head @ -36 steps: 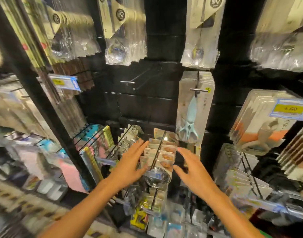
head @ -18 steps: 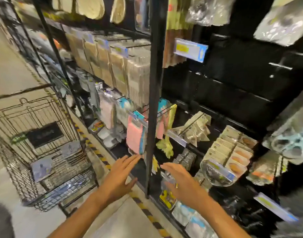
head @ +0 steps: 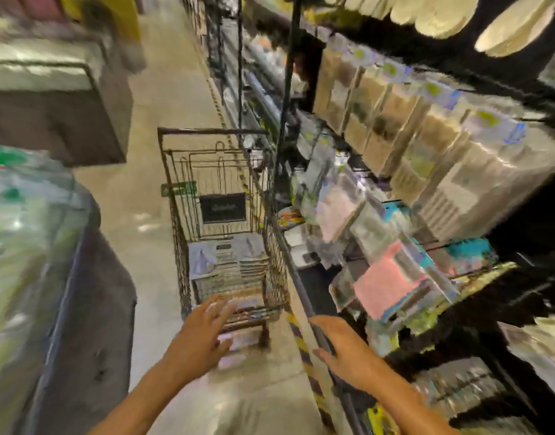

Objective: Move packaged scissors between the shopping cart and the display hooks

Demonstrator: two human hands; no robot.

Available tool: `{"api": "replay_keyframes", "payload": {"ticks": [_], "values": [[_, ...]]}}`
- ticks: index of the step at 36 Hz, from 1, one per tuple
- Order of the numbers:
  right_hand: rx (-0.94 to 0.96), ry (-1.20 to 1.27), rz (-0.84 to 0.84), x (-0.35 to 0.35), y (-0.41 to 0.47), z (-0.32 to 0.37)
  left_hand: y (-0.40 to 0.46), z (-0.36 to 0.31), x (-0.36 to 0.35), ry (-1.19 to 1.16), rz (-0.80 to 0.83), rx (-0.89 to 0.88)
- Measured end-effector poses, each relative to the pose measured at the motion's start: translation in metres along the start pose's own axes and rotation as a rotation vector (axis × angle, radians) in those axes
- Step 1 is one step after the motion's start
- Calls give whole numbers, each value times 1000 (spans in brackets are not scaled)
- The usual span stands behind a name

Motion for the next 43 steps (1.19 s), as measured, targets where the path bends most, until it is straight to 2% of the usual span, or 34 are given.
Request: {"api": "replay_keyframes", "payload": {"ticks": [7,12,14,19,23,28,31,36,40,43], "values": [[68,-69,167,-30,78,29,-28,56,-21,-35,58,170],[81,-76,215,-42,125,32,-28,76,-54,-174,230,258],[84,-79,243,-46,145,31,-22,79,-59,-202,244,286],[84,-62,272,-48,198,25,18,87,-54,-263,245,328],[76,-33,303,-52,247,9,63,101,-69,-310,314,366],[42,-14,341,-57,298,-14,115,116,-85,-229,402,388],[67,27,376,-67,326,-26,139,122,-114,-204,464,406],[-5,-29,485,-88,370,-50,166,131,-174,-200,562,429],[-85,4,496,-114,393,-67,181,129,-208,-279,666,482],[-149,65,490,-142,403,-90,187,132,-236,-294,658,517]]}}
Point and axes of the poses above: each hand's wrist, its own y-axis towards the middle knuckle, its own x-axis out of the back of the hand, z = x × y, the point moved 4 cm from there along y, towards the middle knuckle, and after that the axes turned 10 degrees about y, right-handed, at the moved point
